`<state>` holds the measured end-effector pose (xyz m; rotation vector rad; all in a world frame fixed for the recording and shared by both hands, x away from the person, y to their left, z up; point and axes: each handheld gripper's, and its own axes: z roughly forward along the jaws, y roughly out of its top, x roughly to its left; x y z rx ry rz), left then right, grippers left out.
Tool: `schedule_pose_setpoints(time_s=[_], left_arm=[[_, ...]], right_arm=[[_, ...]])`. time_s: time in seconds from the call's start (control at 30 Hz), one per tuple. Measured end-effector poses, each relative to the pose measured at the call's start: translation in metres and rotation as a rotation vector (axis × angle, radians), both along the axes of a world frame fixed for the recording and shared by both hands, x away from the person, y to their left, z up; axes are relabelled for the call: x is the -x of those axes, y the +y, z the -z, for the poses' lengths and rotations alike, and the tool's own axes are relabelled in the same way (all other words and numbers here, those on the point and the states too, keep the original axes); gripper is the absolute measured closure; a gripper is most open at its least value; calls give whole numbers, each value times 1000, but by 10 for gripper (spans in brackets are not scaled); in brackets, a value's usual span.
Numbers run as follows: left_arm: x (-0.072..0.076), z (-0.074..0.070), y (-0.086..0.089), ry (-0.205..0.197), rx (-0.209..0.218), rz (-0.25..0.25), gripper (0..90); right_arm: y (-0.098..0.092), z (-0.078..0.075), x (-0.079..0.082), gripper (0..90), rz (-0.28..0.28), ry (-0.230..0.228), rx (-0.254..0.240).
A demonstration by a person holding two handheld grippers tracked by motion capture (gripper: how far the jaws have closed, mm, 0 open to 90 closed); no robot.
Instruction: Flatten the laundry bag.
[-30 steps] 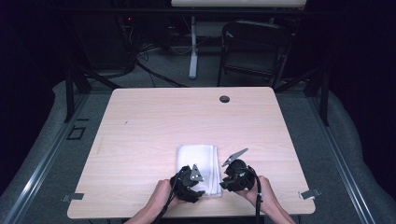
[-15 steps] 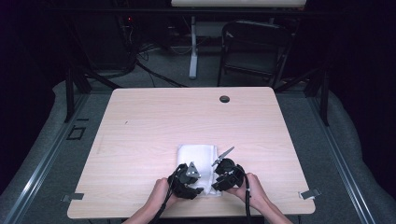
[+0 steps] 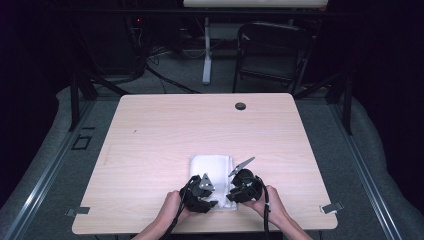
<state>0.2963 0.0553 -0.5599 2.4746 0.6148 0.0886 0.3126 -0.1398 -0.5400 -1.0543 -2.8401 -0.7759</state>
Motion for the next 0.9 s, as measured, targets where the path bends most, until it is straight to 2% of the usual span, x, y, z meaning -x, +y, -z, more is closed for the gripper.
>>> schedule_pose_setpoints(time_s=[0.03,0.13,0.17,0.27,0.3,0.43,0.47,0.53,0.57,0.7,0.73,0.9], left_arm=[[0,0,0,1,0,0,614],[0,0,0,2,3,-1,614],[-1,0,1,5,5,-2,615],[-1,0,1,5,4,2,616],[-1,0,1,7,2,6,623],[-2,-1,2,1,-1,14,649],[-2,-2,2,7,4,21,654],[-2,-2,2,10,10,19,671],[-2,-3,2,5,-3,35,668],[-2,-3,1,6,2,41,637],[-2,-4,0,9,0,45,591],[-1,-4,-2,7,-5,55,522]], right_arm=[[5,4,3,670,-16,26,12],[8,7,4,673,-14,28,26],[8,11,3,737,-3,23,25],[8,14,4,785,2,19,24],[8,14,5,841,12,23,16],[6,13,4,900,17,24,-1],[5,10,2,900,-1,21,10],[5,9,2,900,-3,22,2],[5,7,3,900,16,15,-16],[4,6,3,900,12,19,-17],[3,4,2,900,21,29,-36],[-1,-1,0,900,35,28,-82]])
